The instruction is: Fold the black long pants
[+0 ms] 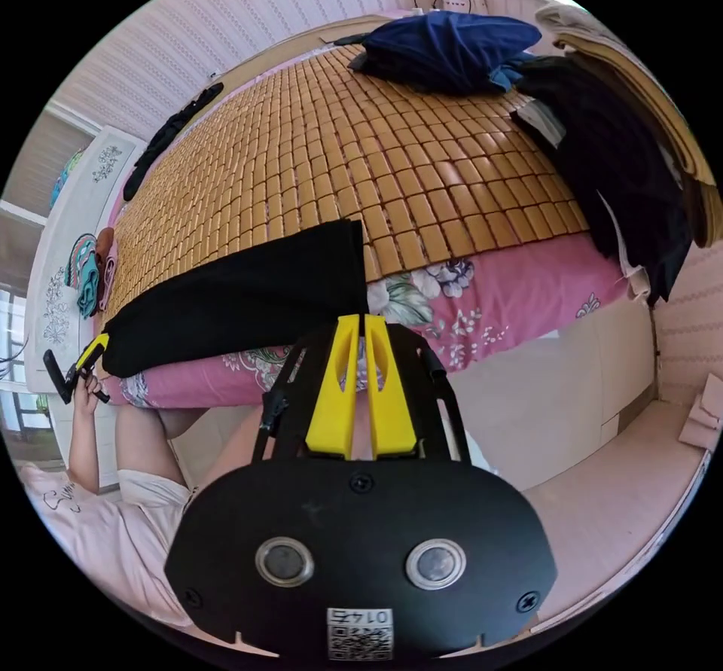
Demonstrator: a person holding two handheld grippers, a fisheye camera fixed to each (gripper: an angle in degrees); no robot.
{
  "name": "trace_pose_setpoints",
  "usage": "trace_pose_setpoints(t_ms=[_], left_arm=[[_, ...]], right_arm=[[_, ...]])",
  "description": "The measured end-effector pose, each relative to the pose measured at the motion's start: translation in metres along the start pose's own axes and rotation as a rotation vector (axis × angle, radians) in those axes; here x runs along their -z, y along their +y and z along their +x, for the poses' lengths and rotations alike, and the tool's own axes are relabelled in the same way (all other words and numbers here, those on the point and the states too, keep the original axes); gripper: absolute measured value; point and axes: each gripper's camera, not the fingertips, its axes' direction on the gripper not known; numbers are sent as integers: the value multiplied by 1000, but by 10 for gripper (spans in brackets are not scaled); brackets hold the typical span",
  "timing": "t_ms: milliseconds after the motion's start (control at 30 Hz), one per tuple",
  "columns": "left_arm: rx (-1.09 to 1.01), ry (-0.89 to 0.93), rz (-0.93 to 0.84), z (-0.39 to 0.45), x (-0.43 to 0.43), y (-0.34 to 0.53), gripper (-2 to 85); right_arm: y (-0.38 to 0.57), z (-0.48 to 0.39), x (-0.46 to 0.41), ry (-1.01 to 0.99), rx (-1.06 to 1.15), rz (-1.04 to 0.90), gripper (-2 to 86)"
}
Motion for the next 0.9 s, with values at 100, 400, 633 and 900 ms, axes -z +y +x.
trace_pose_setpoints(t_ms=[100, 400, 633, 900], left_arm=[[43, 31, -14, -9, -10, -2, 35], [11, -130, -75, -29, -49, -18, 62], [-23, -134, -174, -38, -100, -24, 40], [19, -113, -101, -38, -87, -16, -7]], right_arm=[[-9, -10, -1, 26, 45, -15, -2], [-39, -161, -11, 172, 426, 117, 1], [-57, -361, -84, -102, 862, 19, 47], [-79, -421, -121, -20, 951, -41, -5]])
